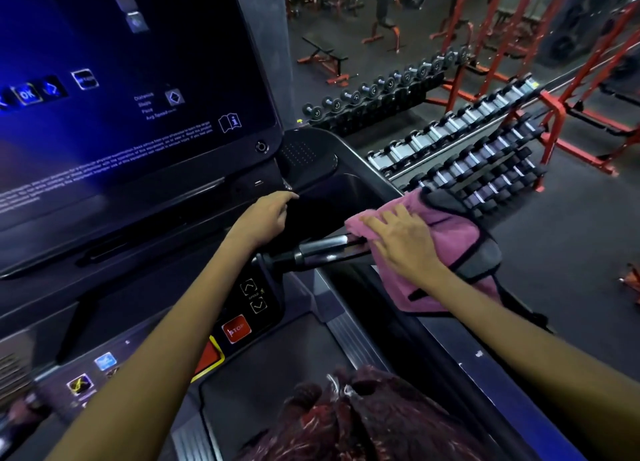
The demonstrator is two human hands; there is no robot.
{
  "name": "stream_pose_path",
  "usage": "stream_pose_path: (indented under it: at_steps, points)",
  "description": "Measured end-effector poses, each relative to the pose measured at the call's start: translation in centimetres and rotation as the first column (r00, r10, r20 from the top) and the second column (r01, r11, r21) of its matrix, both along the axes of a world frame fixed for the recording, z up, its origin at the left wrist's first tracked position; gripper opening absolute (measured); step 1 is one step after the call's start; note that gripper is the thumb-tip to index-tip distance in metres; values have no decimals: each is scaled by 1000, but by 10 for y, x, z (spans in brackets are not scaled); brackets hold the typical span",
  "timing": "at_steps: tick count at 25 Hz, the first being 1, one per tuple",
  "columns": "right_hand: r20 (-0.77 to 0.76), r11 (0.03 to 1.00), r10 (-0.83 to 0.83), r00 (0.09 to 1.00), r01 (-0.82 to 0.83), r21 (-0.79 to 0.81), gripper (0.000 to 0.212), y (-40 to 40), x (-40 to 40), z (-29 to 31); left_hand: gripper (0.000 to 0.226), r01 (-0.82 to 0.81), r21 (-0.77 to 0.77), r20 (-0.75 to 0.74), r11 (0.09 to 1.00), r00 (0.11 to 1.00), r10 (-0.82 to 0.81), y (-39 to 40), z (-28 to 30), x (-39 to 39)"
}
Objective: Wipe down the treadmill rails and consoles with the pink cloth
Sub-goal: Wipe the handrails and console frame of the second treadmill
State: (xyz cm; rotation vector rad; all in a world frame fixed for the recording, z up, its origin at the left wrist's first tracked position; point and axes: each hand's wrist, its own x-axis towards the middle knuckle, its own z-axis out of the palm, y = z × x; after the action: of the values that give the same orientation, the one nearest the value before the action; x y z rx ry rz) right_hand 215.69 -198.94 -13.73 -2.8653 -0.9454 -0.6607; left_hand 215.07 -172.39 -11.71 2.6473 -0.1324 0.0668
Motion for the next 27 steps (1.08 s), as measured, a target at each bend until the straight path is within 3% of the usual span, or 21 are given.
stream_pose_path:
  at_steps: [5, 8, 10, 13, 16, 20, 23, 27]
  points:
    - [-57, 973, 40, 998, -26, 230, 44, 71, -44, 0, 31, -162, -182, 81, 970, 980, 179, 1, 2, -7]
    - [-70, 962, 157, 985, -136, 238, 45, 105, -61, 3, 33, -141, -194, 81, 971, 984, 159, -1, 5, -8]
    - [-29, 966, 189, 982, -181, 187, 44, 85, -48, -5, 31, -137, -177, 67, 975, 986, 150, -1, 5, -9]
    - [-121, 972, 39, 992, -10, 235, 44, 29, -14, -14, 25, -145, -137, -11, 980, 989, 145, -1, 6, -11]
    - [-163, 944, -139, 977, 181, 278, 37, 40, -26, -10, 24, -141, -65, -87, 988, 987, 135, 0, 5, -11]
    - [-115, 952, -6, 993, 41, 302, 45, 105, -76, -4, 23, -105, -55, -72, 993, 992, 101, -1, 6, -10]
    - [-107, 964, 21, 994, 8, 265, 43, 91, -75, -8, 21, -82, -59, -35, 995, 996, 80, -1, 7, -15]
    - [-276, 874, -227, 934, 321, 366, 37, 49, -54, -17, 21, -39, 31, -29, 999, 999, 40, -6, 13, -29]
